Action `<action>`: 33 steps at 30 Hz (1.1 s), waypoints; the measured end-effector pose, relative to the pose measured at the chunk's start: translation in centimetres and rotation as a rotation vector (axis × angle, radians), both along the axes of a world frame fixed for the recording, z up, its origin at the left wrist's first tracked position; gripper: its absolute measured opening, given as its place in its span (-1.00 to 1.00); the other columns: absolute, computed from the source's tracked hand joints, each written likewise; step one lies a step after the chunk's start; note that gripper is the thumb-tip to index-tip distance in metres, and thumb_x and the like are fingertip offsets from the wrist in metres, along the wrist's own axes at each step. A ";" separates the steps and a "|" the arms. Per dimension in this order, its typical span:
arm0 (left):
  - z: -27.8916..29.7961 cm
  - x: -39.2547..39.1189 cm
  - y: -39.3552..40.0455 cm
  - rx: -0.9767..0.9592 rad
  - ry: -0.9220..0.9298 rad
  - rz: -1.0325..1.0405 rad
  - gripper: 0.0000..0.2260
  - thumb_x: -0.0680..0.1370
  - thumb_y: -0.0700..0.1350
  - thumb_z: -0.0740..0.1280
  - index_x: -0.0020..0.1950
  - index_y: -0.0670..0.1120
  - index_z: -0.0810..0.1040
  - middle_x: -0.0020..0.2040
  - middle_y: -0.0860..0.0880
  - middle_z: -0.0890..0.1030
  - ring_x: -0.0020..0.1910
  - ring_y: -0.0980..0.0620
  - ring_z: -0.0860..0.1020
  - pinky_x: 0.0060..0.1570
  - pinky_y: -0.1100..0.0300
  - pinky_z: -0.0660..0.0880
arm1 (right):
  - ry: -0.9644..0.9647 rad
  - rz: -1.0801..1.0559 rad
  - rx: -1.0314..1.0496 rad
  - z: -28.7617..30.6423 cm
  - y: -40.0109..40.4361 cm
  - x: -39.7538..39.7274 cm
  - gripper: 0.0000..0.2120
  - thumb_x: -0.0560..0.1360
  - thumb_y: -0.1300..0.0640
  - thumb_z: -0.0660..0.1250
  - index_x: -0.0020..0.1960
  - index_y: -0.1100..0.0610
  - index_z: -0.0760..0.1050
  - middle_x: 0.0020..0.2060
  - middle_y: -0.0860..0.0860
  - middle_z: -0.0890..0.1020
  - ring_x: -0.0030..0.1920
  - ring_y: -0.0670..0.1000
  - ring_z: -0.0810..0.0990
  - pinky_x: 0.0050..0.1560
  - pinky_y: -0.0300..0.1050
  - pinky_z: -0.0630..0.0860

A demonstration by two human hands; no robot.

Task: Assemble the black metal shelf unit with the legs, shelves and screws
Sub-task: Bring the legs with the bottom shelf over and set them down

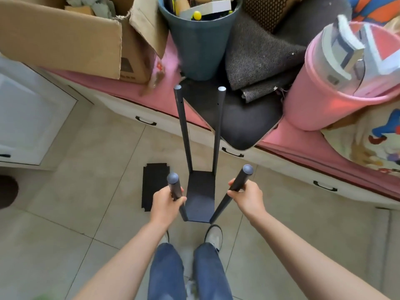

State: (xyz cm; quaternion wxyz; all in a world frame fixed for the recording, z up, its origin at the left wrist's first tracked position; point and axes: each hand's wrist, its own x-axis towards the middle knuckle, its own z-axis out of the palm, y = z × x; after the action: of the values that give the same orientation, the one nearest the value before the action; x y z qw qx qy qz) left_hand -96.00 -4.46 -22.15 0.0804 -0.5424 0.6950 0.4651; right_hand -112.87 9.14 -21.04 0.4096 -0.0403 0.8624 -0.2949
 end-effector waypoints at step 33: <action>-7.4 7.4 10.7 0.127 0.011 0.056 -0.69 0.49 -0.15 0.52 0.22 -0.15 0.62 0.14 -0.04 0.64 0.16 0.00 0.58 0.25 0.16 0.48 | -0.087 0.302 0.020 -6.0 9.8 5.5 -0.73 0.46 0.17 0.49 0.14 0.09 0.59 0.03 -0.01 0.64 0.02 0.00 0.57 -0.01 -0.29 0.39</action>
State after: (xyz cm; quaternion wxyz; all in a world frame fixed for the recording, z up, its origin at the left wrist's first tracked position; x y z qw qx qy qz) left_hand -88.61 6.28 -29.57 0.0980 -0.5528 0.6490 0.5134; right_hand -107.36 18.99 -27.04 0.4868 -0.1525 0.8308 -0.2228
